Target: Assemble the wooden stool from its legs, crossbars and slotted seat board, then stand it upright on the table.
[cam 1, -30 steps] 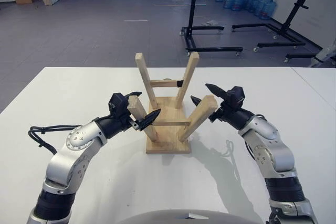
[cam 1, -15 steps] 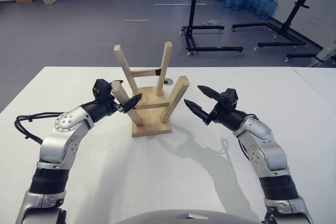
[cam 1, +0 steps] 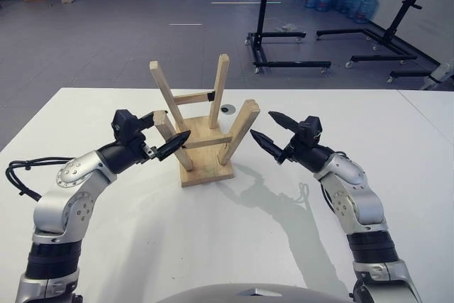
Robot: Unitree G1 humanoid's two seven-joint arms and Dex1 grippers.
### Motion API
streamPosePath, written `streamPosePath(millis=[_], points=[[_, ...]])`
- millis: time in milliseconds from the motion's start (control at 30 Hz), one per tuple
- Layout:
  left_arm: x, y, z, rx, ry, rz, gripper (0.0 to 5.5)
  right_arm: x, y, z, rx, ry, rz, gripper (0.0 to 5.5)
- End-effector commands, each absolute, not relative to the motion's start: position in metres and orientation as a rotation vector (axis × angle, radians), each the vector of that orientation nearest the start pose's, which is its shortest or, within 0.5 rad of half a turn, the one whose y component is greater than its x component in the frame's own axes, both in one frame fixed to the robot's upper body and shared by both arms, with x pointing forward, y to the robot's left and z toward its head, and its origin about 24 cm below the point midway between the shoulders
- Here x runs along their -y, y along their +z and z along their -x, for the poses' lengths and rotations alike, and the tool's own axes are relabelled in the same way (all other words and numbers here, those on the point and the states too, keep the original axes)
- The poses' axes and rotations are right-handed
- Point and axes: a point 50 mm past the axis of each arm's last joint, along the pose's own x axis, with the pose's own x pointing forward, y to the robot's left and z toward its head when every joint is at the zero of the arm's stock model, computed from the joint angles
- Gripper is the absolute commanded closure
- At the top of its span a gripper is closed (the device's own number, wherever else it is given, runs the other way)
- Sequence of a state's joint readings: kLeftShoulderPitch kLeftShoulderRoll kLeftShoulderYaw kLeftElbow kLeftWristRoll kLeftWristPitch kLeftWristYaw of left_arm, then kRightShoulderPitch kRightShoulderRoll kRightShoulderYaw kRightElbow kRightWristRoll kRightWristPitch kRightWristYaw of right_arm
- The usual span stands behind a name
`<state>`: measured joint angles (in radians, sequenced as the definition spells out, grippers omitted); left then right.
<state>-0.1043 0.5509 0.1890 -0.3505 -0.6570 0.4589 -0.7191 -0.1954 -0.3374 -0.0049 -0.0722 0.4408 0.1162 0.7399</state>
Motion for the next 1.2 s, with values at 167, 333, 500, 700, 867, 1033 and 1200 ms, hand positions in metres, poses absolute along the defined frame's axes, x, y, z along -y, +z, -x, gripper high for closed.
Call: streamPosePath(millis=[167,333,500,700,867,1033,1200], points=[[-0.210,0.166,-0.241,0.069,-0.752,-0.040,0.61,0.146,0.131,-0.277,0.182,1.081,-0.105,1.33],[-0.213,0.154,-0.248,0.018,-0.709,-0.075,0.61,0.148,0.132,-0.294,0.094,1.255,-0.104,1.33],[-0.218,0.160,-0.251,0.041,-0.696,-0.081,0.61,0.133,0.134,-0.306,0.110,1.334,-0.111,1.33],[-0.219,0.157,-0.250,0.032,-0.682,-0.075,0.61,0.115,0.130,-0.278,0.072,1.551,-0.155,1.33],[-0.228,0.151,-0.248,0.008,-0.639,-0.052,0.61,0.122,0.139,-0.249,-0.006,1.685,-0.176,1.33],[-0.236,0.142,-0.248,-0.015,-0.582,-0.034,0.61,0.117,0.161,-0.236,0.005,1.775,-0.214,1.33],[-0.238,0.136,-0.248,-0.025,-0.547,-0.027,0.61,0.136,0.148,-0.249,-0.081,1.662,-0.215,1.33]])
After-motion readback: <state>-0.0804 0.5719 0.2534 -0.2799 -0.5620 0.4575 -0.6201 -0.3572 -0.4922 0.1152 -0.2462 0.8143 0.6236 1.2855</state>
